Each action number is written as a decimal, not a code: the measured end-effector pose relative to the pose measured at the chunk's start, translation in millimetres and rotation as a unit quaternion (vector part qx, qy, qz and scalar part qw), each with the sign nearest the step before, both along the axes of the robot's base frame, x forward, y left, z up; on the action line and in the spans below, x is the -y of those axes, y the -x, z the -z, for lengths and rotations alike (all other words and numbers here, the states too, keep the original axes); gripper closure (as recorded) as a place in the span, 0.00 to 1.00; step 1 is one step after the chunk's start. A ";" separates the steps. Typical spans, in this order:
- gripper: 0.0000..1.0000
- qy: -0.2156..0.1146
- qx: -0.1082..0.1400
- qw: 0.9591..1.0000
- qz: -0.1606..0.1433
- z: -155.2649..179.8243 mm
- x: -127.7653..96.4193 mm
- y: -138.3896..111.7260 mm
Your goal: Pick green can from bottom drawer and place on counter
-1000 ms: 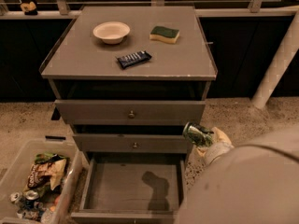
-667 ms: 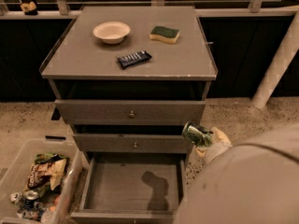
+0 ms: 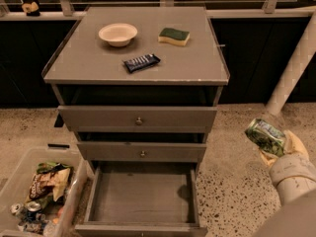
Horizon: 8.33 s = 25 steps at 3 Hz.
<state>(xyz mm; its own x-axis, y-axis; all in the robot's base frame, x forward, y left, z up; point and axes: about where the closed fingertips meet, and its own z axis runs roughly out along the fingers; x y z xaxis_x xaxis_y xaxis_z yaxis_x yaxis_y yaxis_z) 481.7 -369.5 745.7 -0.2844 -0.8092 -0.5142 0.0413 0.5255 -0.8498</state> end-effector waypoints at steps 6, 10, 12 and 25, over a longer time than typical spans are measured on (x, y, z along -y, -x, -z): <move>1.00 -0.093 -0.220 0.965 -0.109 99.1 -38.5 -25.5; 1.00 -0.060 -0.350 0.904 -0.238 176.9 -165.8 -99.8; 1.00 -0.028 -0.340 0.892 -0.297 145.5 -216.6 -111.4; 1.00 0.028 -0.088 0.861 -0.500 -166.5 -327.0 -182.1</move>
Offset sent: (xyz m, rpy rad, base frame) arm 0.0264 -0.0073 -0.0233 0.0228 0.1429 -0.0085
